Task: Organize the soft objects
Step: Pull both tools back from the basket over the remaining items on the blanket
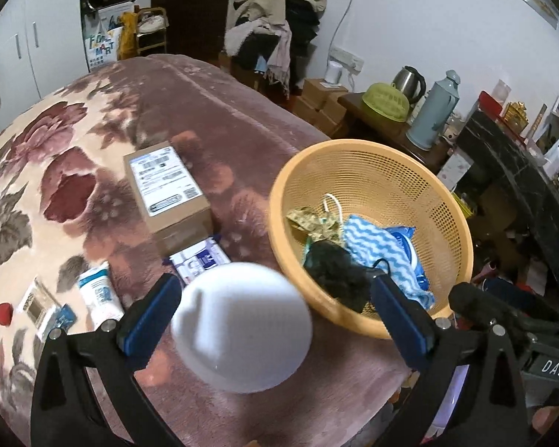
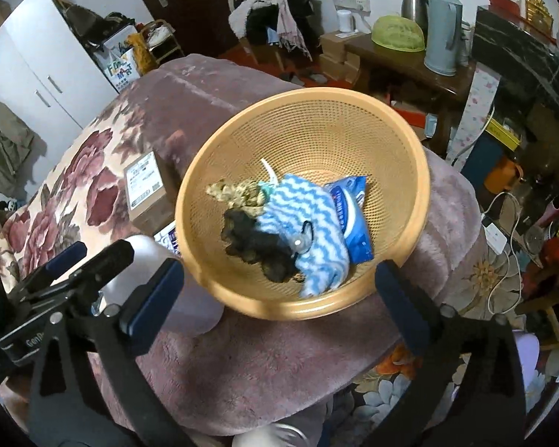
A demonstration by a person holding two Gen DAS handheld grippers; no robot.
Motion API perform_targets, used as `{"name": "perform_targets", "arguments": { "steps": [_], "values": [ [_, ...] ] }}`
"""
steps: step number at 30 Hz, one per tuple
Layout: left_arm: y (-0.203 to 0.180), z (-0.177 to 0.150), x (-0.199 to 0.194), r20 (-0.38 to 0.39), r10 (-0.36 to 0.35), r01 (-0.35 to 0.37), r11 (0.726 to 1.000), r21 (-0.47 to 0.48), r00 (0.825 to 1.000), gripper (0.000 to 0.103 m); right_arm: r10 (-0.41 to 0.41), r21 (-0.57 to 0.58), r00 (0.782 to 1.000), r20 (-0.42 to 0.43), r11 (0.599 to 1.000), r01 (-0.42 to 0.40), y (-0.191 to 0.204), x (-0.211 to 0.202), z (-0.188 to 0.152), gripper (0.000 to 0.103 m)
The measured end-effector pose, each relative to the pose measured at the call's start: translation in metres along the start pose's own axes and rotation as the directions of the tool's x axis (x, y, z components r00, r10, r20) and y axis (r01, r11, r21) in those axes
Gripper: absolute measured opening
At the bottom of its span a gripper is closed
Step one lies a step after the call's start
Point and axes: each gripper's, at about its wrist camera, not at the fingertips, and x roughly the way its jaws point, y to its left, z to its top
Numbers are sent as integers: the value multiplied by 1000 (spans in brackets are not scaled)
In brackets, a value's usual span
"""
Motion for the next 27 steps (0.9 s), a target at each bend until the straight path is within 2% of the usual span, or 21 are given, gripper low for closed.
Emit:
{"name": "perform_targets", "arguments": {
  "steps": [27],
  "values": [
    [103,-31,-42,7,24,-23,992,-125,1000,102,3,-157,1000,-25,988,-7,101,1,-26,103]
  ]
}}
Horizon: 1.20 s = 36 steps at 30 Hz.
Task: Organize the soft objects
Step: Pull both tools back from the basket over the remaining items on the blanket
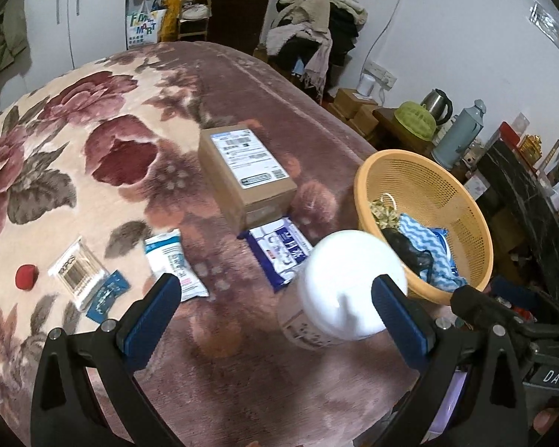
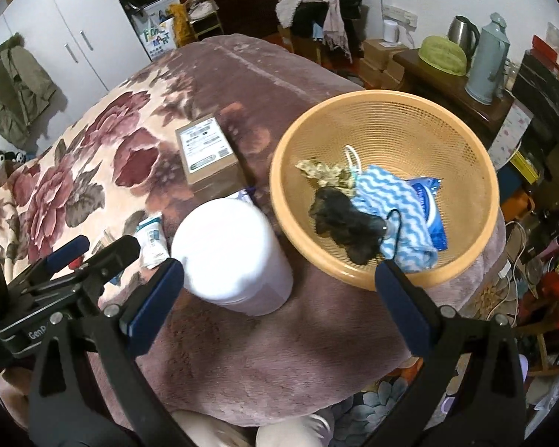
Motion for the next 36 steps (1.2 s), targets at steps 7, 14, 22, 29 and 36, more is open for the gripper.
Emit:
{"name": "perform_targets", "arguments": {
  "steps": [7,14,22,29,36],
  "values": [
    [21,-5,-4,-3,5,-5,1000,-19,1000,102,-1,-30,1000,-9,1000,1,22,2,-5,103],
    [39,-10,-7,-5,8,-8,999,-37,1000,102,-10,-49,1000,-12,999,10,37,3,-8,103],
    [61,-16,-11,-7,9,-9,998,-57,1000,102,-13,-83,1000,-16,996,12,58,6,-11,103],
    [92,-21,-15,-7,23,-23,996,-89,1000,102,-13,-124,1000,-21,992,11,86,14,-14,103],
    [140,-28,-17,-19,59,-61,987,-150,998,102,7,-175,999,-45,984,-15,119,29,-19,103]
  ]
}}
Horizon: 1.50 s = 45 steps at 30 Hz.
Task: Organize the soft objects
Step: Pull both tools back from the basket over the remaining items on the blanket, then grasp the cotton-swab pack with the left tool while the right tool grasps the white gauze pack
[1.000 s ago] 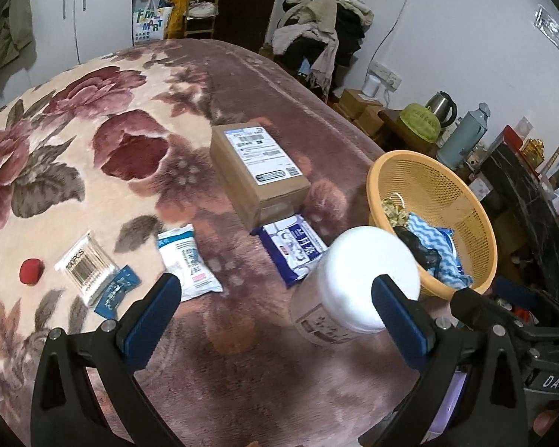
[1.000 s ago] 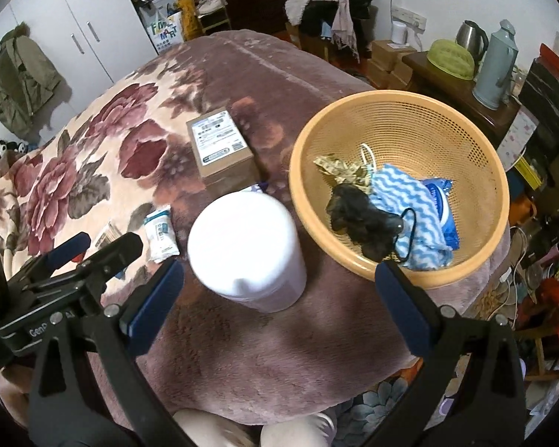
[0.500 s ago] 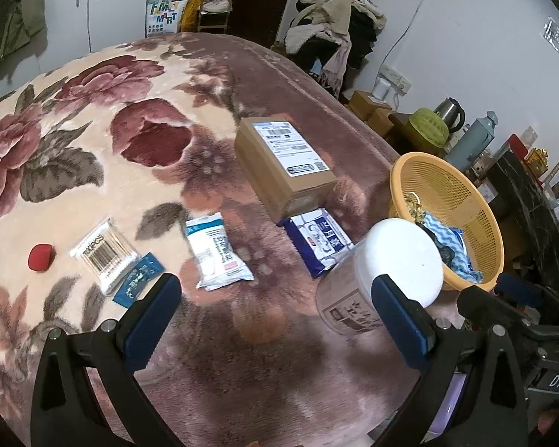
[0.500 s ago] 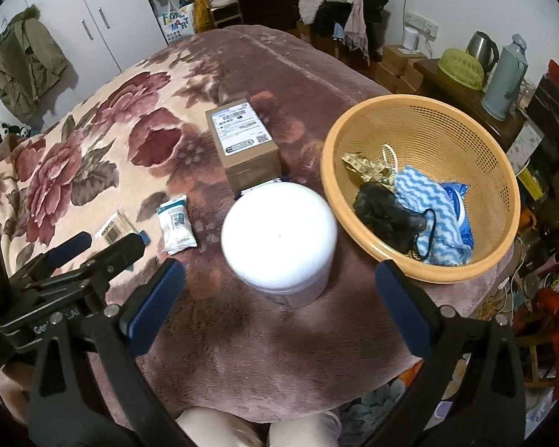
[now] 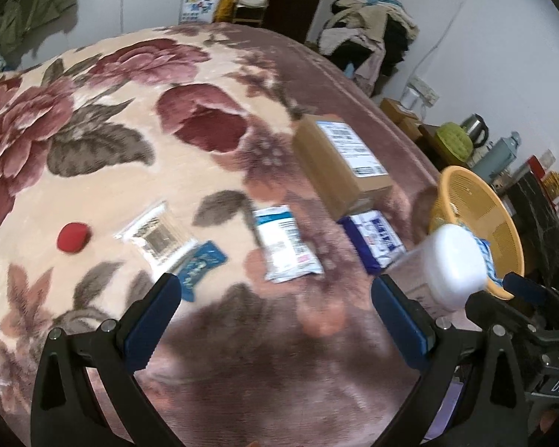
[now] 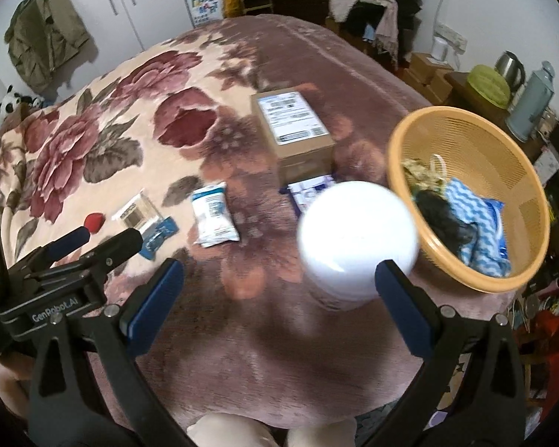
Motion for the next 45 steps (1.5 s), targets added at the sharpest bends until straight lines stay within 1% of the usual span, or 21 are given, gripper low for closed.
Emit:
{"name": "perform_targets", "arguments": {
  "steps": [7,13,23,28,32,38,41,44,45],
  "values": [
    [40,-3,5,-14,31,-32,998,-48,999,102,29,-56,999,-39,998,-32,36,22,1,103],
    [65,-8,14,-37,43,-46,996,-75,998,102,39,-80,997,-68,996,-45,54,38,1,103],
    [109,-18,43,-101,70,-84,988,-133,992,102,45,-101,990,-132,993,-59,75,75,-2,103],
    [128,-19,64,-136,74,-96,982,-165,988,102,29,-128,983,-181,990,-53,81,106,0,103],
    [139,-15,81,-154,73,-102,977,-188,985,102,13,-134,979,-201,990,-41,81,128,6,103],
    [145,1,112,-182,81,-122,965,-230,980,102,-14,-137,975,-221,990,-17,81,168,21,103],
    [144,9,129,-201,91,-143,955,-261,975,102,-23,-133,971,-236,991,-9,78,184,26,103],
    [142,15,142,-214,115,-179,934,-310,970,102,-34,-136,970,-243,991,1,77,195,28,102],
    [141,17,145,-216,132,-200,923,-330,967,102,-30,-134,969,-244,991,-3,77,197,28,102]
  ]
}}
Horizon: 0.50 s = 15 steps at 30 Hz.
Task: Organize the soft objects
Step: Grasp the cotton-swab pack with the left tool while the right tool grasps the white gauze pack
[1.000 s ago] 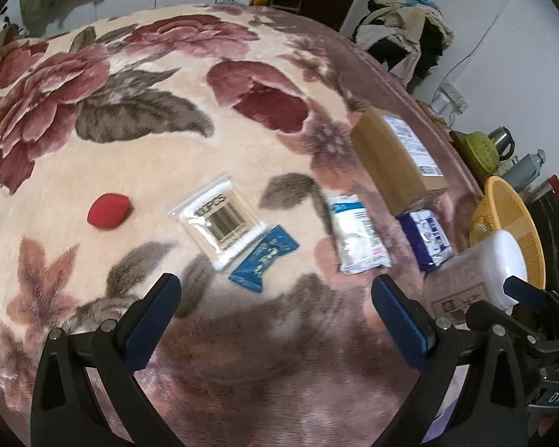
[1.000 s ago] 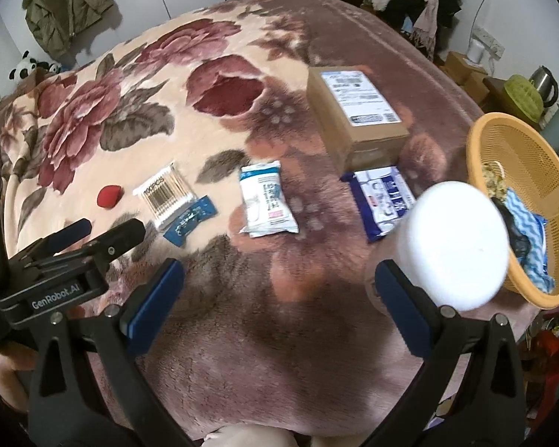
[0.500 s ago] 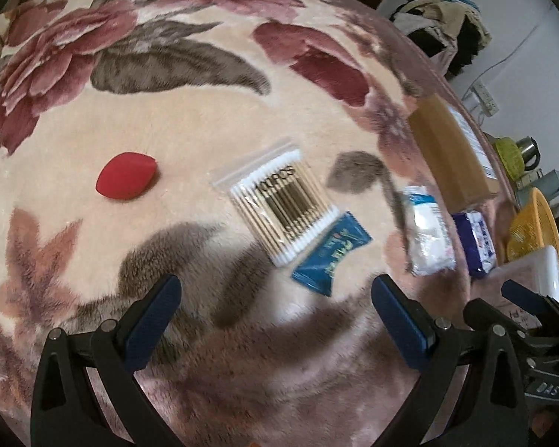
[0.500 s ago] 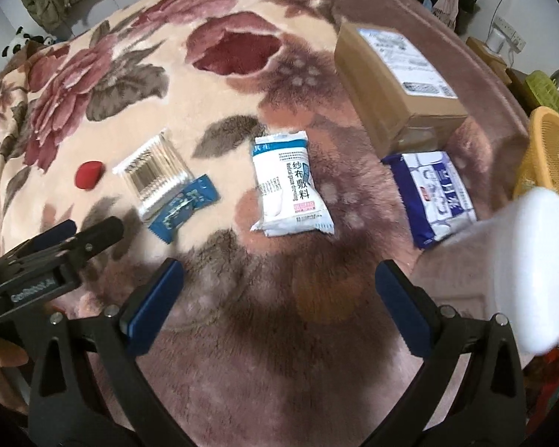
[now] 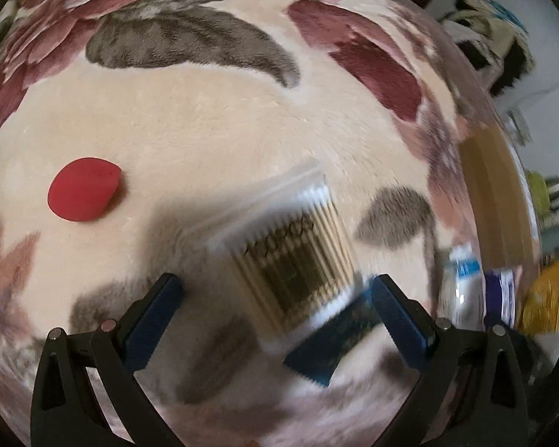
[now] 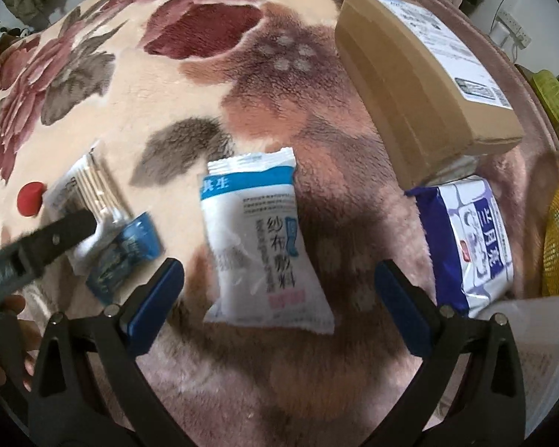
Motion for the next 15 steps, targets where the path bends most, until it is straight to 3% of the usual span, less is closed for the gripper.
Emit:
{"name": "perform_targets", "arguments": {
  "steps": [5,9,15],
  "values": [
    [-7,10,9,15,77,-75,993,-90,997,102,9,0,1000,-3,1000,-9,-2,9,1,102],
    [-11,9,19,10,118,-117,991,-67,993,100,19,-3,1000,0,1000,-19,-3,12,2,100],
    [2,-11,4,46,79,-81,996,30,996,79,55,-13,998,18,998,-55,-10,7,0,68]
  ]
}}
